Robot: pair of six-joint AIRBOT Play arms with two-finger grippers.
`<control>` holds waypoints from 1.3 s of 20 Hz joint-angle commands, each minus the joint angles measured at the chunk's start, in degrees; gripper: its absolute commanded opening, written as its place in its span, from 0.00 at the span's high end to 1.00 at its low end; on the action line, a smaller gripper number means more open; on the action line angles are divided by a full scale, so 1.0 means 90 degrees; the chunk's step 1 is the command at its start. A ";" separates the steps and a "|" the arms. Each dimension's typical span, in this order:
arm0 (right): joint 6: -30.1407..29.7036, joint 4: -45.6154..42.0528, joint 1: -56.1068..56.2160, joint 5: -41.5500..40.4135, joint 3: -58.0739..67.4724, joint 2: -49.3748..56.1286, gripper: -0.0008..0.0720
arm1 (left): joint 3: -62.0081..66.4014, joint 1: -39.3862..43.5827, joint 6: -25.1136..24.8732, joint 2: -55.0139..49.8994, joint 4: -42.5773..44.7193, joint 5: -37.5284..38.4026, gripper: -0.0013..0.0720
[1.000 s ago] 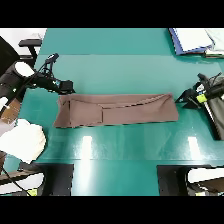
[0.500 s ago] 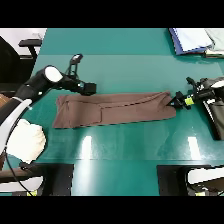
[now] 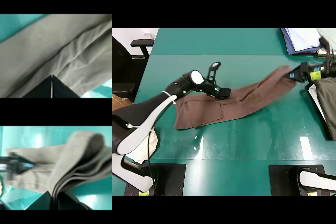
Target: Fold the shirts.
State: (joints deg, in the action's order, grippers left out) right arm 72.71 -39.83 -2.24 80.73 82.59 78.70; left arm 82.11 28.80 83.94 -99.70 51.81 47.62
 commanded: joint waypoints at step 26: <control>-0.0372 0.0056 0.6203 -0.3339 0.1545 0.1984 0.23 | 0.1127 -0.3670 -0.0044 0.3626 0.1399 0.1394 0.95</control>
State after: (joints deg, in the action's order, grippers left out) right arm 71.02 -38.57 48.80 54.22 95.64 92.01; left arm 92.12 0.40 83.64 -72.14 62.83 58.48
